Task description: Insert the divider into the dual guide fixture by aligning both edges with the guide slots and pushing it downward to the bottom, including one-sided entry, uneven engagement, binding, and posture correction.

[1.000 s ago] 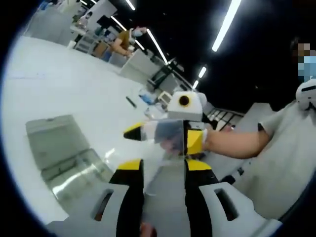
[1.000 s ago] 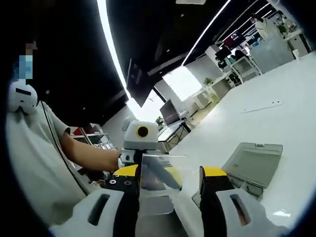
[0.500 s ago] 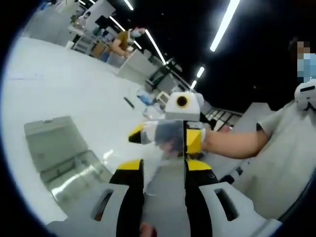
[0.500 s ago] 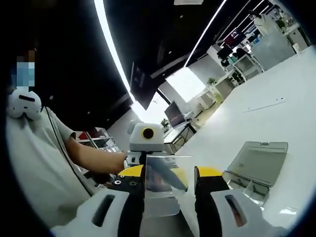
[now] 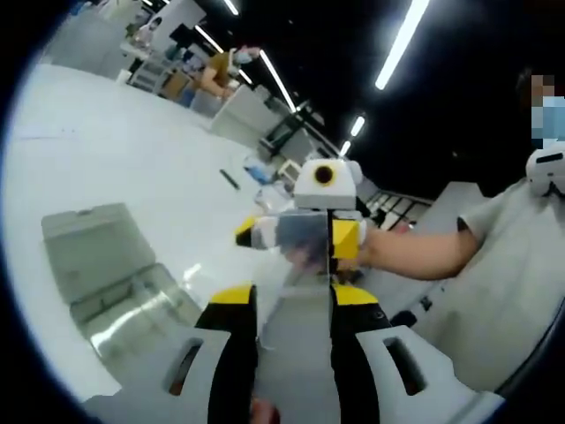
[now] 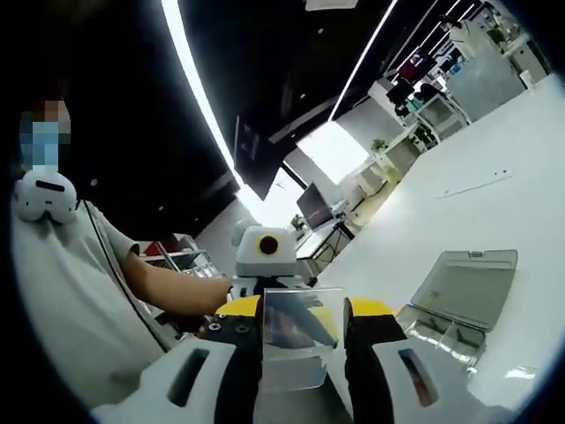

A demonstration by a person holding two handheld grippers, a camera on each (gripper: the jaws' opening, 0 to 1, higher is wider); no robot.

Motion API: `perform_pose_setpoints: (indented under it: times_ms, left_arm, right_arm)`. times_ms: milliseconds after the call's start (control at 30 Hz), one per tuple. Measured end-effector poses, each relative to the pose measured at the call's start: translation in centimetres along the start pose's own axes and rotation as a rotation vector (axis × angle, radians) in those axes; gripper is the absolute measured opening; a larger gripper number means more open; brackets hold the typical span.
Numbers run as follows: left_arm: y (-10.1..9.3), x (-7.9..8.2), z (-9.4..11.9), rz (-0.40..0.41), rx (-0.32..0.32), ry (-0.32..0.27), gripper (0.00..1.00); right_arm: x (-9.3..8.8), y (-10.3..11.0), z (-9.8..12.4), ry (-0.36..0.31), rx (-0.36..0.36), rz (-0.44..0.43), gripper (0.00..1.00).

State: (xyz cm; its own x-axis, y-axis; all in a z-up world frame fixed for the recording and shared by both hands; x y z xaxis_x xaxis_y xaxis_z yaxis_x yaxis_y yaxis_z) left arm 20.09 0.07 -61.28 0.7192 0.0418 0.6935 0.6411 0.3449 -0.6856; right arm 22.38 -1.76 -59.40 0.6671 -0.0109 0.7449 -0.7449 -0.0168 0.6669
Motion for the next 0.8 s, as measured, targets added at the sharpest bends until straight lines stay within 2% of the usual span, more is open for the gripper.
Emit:
perform_pose_setpoints:
  times_ms: [600,800]
  left_arm:
    - [-0.22,-0.03,0.25,0.038,-0.022,-0.003,0.29]
    - [-0.28,0.20,0.36,-0.002,0.001,-0.017,0.30]
  right_arm:
    - [0.13,0.33,-0.34,0.007,-0.012,-0.015,0.30]
    - [0.34,0.29,-0.48,0.003,-0.032,0.002,0.30]
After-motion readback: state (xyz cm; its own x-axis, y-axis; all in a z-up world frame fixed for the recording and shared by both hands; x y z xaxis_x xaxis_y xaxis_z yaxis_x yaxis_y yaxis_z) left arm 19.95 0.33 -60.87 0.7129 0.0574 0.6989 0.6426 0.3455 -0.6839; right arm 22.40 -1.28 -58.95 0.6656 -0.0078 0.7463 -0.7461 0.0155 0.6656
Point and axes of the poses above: the point that each gripper's makers call its tool centre point, and the gripper's own axes: z roughly backward along the fingers, y roughly to its left, x roughly out of its top, the point moved 2 cm from there along z, roughly backward along the fingers, and after that the axes turned 2 degrees about x, right-handed, at the moved point
